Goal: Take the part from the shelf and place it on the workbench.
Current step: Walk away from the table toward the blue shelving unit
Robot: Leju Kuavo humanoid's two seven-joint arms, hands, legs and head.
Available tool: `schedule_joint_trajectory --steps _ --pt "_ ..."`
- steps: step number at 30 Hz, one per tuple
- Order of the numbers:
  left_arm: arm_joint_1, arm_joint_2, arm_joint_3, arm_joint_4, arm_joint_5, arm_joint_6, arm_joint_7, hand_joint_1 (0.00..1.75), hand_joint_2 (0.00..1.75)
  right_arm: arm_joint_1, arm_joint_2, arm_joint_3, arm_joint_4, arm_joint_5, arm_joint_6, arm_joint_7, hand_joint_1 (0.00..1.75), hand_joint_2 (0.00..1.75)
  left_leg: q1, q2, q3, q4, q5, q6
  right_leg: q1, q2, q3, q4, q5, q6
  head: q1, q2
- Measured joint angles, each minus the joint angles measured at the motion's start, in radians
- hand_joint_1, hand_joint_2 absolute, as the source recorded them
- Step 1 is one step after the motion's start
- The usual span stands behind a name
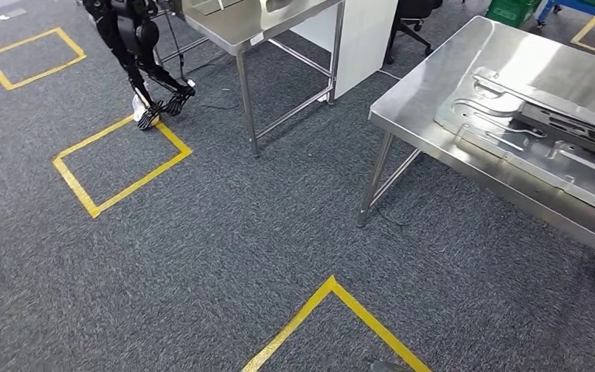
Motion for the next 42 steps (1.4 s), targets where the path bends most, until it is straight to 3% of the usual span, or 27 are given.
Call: schedule_joint_trajectory --steps 1,2,4,6,8,10,11,12,13,15,17,19,21,22,24,25,26,27,28,30,32,33,35,37,39,41,42 --pt "-0.002 0.000 0.000 -0.001 -0.001 0.001 -0.003 0.00 0.00 0.000 0.004 -0.005 0.004 -0.005 0.001 -0.001 0.00 1.75 -0.004 0.019 0.050 -0.069 -0.013 0.005 0.000 -0.012 -0.002 0.002 0.007 0.006 0.000 0.000" --pt "-0.003 -0.001 0.001 -0.001 -0.001 0.003 -0.004 0.00 0.00 0.001 0.008 -0.008 0.007 -0.005 -0.001 0.001 0.00 1.75 -0.010 0.028 0.078 -0.115 -0.025 0.012 -0.001 -0.025 -0.003 0.003 0.014 0.013 0.001 0.000" --pt "-0.001 -0.002 0.004 -0.001 -0.002 0.011 -0.002 0.00 0.00 -0.001 0.017 -0.010 0.013 -0.002 -0.015 0.013 0.00 1.75 -0.017 0.012 0.076 -0.142 -0.023 0.031 -0.006 -0.043 -0.004 0.003 0.026 0.028 0.001 0.000" --pt "0.001 -0.006 0.006 -0.001 0.000 0.021 0.009 0.00 0.00 0.000 0.024 -0.011 0.017 0.000 -0.033 0.023 0.00 1.75 -0.017 -0.005 0.059 -0.147 -0.002 0.054 -0.013 0.002 -0.015 0.029 -0.009 0.041 0.001 0.000" --pt "-0.003 -0.012 0.006 -0.001 0.001 0.027 0.016 0.00 0.00 0.006 0.028 -0.012 0.022 0.000 -0.043 0.027 0.00 1.75 -0.019 -0.025 0.034 -0.148 0.021 0.073 -0.013 0.077 -0.044 0.126 -0.104 0.044 0.001 0.000" --pt "-0.009 -0.017 0.007 -0.001 0.002 0.028 0.017 0.00 0.00 0.011 0.030 -0.013 0.027 0.000 -0.045 0.028 0.00 1.75 -0.025 -0.053 0.005 -0.144 0.044 0.081 -0.009 0.107 -0.070 0.244 -0.175 0.039 0.001 0.000" --pt "-0.010 -0.020 0.007 -0.001 0.002 0.028 0.017 0.00 0.00 0.011 0.031 -0.014 0.030 -0.001 -0.045 0.029 0.00 1.75 -0.028 -0.068 -0.010 -0.140 0.054 0.081 -0.007 0.111 -0.068 0.271 -0.178 0.036 0.001 0.000" --pt "-0.009 -0.021 0.007 -0.001 0.002 0.028 0.017 0.00 0.00 0.011 0.031 -0.016 0.031 0.000 -0.045 0.030 0.00 1.75 -0.029 -0.083 -0.026 -0.135 0.064 0.080 -0.004 0.114 -0.049 0.264 -0.163 0.032 0.001 0.000" --pt "-0.008 -0.021 0.008 -0.001 0.002 0.028 0.018 0.00 0.00 0.010 0.031 -0.017 0.032 -0.001 -0.045 0.031 0.00 1.75 -0.029 -0.097 -0.042 -0.128 0.072 0.078 -0.001 0.118 -0.011 0.219 -0.136 0.026 0.001 0.000" --pt "-0.007 -0.024 0.008 -0.001 0.002 0.028 0.018 0.00 0.00 0.008 0.031 -0.020 0.034 -0.001 -0.044 0.032 0.00 1.75 -0.030 -0.122 -0.069 -0.113 0.085 0.072 0.002 0.158 0.084 0.075 -0.103 0.013 0.001 0.000" --pt "-0.010 -0.027 0.008 -0.001 -0.001 0.028 0.019 0.00 0.00 0.006 0.031 -0.021 0.036 -0.001 -0.026 0.044 0.00 0.87 -0.028 -0.144 -0.086 -0.104 0.099 0.062 0.005 0.195 0.132 -0.010 -0.100 0.005 0.002 0.000" --pt "-0.010 -0.028 0.008 -0.001 -0.006 0.026 0.021 0.00 0.00 0.003 0.032 -0.022 0.040 -0.005 0.009 0.065 0.00 0.00 -0.026 -0.167 -0.095 -0.107 0.117 0.047 0.008 0.186 0.132 -0.021 -0.092 0.001 0.004 0.000" --pt "-0.009 -0.029 0.009 -0.001 -0.012 0.024 0.023 0.00 0.00 0.001 0.035 -0.025 0.042 -0.013 0.040 0.080 0.00 0.00 -0.025 -0.157 -0.108 -0.099 0.110 0.038 0.004 0.159 0.122 -0.034 -0.072 -0.011 0.003 0.000" --pt "-0.008 -0.029 0.009 -0.001 -0.014 0.024 0.025 0.00 0.00 0.001 0.037 -0.027 0.043 -0.021 0.052 0.082 0.00 0.00 -0.024 -0.135 -0.121 -0.077 0.082 0.034 0.001 0.145 0.114 -0.041 -0.059 -0.018 0.003 0.000" --pt "-0.011 -0.029 0.009 -0.001 -0.017 0.022 0.026 0.00 0.00 0.002 0.038 -0.034 0.045 -0.040 0.075 0.078 0.00 0.00 -0.016 -0.083 -0.156 0.023 -0.013 0.024 0.000 0.115 0.092 -0.046 -0.038 -0.024 0.002 0.000" --pt "-0.012 -0.029 0.009 -0.001 -0.019 0.021 0.027 0.00 0.00 0.003 0.038 -0.038 0.046 -0.049 0.087 0.071 0.00 0.00 -0.011 -0.071 -0.171 0.087 -0.052 0.017 0.001 0.098 0.078 -0.045 -0.028 -0.024 0.002 0.000" --pt "-0.013 -0.029 0.009 -0.001 -0.020 0.020 0.026 0.00 0.00 0.003 0.038 -0.041 0.048 -0.056 0.095 0.062 0.00 0.00 -0.005 -0.064 -0.178 0.139 -0.069 0.010 0.001 0.080 0.064 -0.043 -0.019 -0.021 0.002 0.000" --pt "-0.013 -0.029 0.009 -0.001 -0.020 0.019 0.024 0.00 0.00 0.004 0.039 -0.043 0.049 -0.061 0.098 0.052 0.00 0.00 0.001 -0.060 -0.173 0.168 -0.063 0.003 0.001 0.064 0.048 -0.040 -0.011 -0.018 0.002 0.000" --pt "-0.013 -0.029 0.009 -0.001 -0.020 0.018 0.021 0.00 0.00 0.004 0.039 -0.044 0.049 -0.062 0.094 0.043 0.00 0.00 0.007 -0.056 -0.152 0.163 -0.039 -0.003 0.000 0.049 0.032 -0.036 -0.003 -0.015 0.002 0.000" --pt "-0.014 -0.029 0.009 -0.002 -0.017 0.017 0.014 0.00 0.00 0.005 0.043 -0.045 0.049 -0.061 0.076 0.030 0.00 0.00 0.016 -0.022 -0.053 0.056 -0.001 -0.013 -0.001 0.024 0.003 -0.021 0.010 -0.005 0.001 0.000" --pt "-0.018 -0.030 0.009 -0.002 -0.012 0.013 0.008 0.00 0.00 0.008 0.045 -0.045 0.049 -0.056 0.053 0.025 0.00 0.00 0.013 0.021 0.050 -0.082 -0.017 -0.011 -0.001 0.001 -0.012 -0.003 0.018 0.008 0.003 0.000" --pt "-0.019 -0.031 0.009 -0.002 -0.011 0.010 0.006 0.00 0.00 0.009 0.046 -0.045 0.049 -0.054 0.043 0.024 0.00 0.00 0.009 0.032 0.076 -0.119 -0.030 -0.004 -0.002 -0.011 -0.013 0.003 0.022 0.015 0.005 0.000" --pt "-0.017 -0.032 0.012 -0.002 -0.004 0.003 0.001 0.00 0.00 0.009 0.052 -0.045 0.049 -0.051 0.021 0.021 0.00 0.00 0.000 0.017 0.073 -0.132 -0.028 0.019 -0.010 -0.027 -0.012 0.005 0.030 0.031 0.007 0.000" --pt "-0.013 -0.031 0.016 -0.002 0.007 -0.010 -0.005 0.00 0.00 0.007 0.058 -0.045 0.048 -0.050 0.009 0.019 0.00 0.00 -0.004 -0.001 0.058 -0.137 -0.012 0.042 -0.019 0.009 -0.022 0.029 -0.001 0.045 0.008 0.000" --pt "-0.013 -0.032 0.020 -0.002 0.019 -0.024 -0.018 0.00 0.00 0.009 0.060 -0.045 0.049 -0.050 0.020 0.024 0.00 0.87 -0.008 -0.020 0.038 -0.139 0.006 0.061 -0.020 0.073 -0.051 0.115 -0.085 0.047 0.008 0.000" --pt "-0.014 -0.034 0.021 -0.002 0.025 -0.032 -0.028 0.00 0.00 0.011 0.060 -0.044 0.051 -0.051 0.034 0.030 0.00 1.75 -0.011 -0.032 0.026 -0.139 0.017 0.069 -0.018 0.099 -0.074 0.187 -0.141 0.045 0.008 0.000" --pt "-0.014 -0.035 0.022 -0.002 0.025 -0.033 -0.029 0.00 0.00 0.011 0.060 -0.044 0.051 -0.052 0.037 0.032 0.00 1.75 -0.012 -0.035 0.024 -0.139 0.018 0.070 -0.018 0.101 -0.078 0.200 -0.148 0.045 0.008 0.000"
